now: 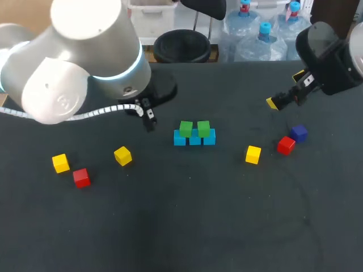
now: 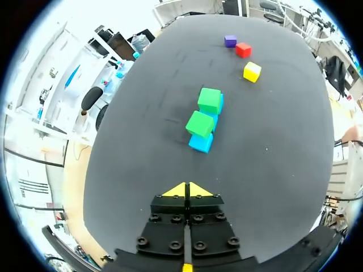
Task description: Place the blue cubes, place green cubes on the blue cubes, place the yellow cubes on the green cubes, then place the red cubes on the yellow cubes, and place purple cube on the red cubes.
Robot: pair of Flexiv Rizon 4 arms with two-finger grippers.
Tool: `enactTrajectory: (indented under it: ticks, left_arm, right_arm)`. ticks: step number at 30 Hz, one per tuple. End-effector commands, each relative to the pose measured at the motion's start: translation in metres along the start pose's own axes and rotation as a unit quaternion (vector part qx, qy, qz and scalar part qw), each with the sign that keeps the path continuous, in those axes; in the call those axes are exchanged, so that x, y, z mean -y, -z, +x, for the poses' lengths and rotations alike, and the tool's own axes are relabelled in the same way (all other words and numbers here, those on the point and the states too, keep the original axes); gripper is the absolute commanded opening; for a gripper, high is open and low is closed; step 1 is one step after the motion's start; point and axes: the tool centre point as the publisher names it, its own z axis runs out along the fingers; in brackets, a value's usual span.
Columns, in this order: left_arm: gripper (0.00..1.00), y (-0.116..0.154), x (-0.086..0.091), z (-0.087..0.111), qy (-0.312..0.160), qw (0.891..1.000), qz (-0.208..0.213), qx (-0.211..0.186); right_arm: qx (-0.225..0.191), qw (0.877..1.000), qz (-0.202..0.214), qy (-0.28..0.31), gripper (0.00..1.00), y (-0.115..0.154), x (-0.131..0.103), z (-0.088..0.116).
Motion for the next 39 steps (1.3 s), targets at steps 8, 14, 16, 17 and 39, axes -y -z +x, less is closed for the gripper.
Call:
enactTrajectory:
  ticks: [8,14,16,17,39]
  left_arm:
    - [1.00,0.0003,-0.0032,0.0090,0.015,1.000,0.020,0.017]
    - [1.00,0.0003,-0.0032,0.0090,0.015,1.000,0.020,0.017]
    - [1.00,0.0003,-0.0032,0.0090,0.015,1.000,0.020,0.017]
    - [1.00,0.0003,-0.0032,0.0090,0.015,1.000,0.020,0.017]
    - [1.00,0.0003,-0.0032,0.0090,0.015,1.000,0.020,0.017]
  right_arm:
    - [0.002,1.000,0.005,-0.001,1.00,0.0000,-0.0017,0.0017]
    - [0.002,1.000,0.005,-0.001,1.00,0.0000,-0.0017,0.0017]
    - [0.002,1.000,0.005,-0.001,1.00,0.0000,-0.0017,0.0017]
    - [0.002,1.000,0.005,-0.001,1.00,0.0000,-0.0017,0.0017]
    - [0.002,1.000,0.005,-0.001,1.00,0.0000,-0.0017,0.0017]
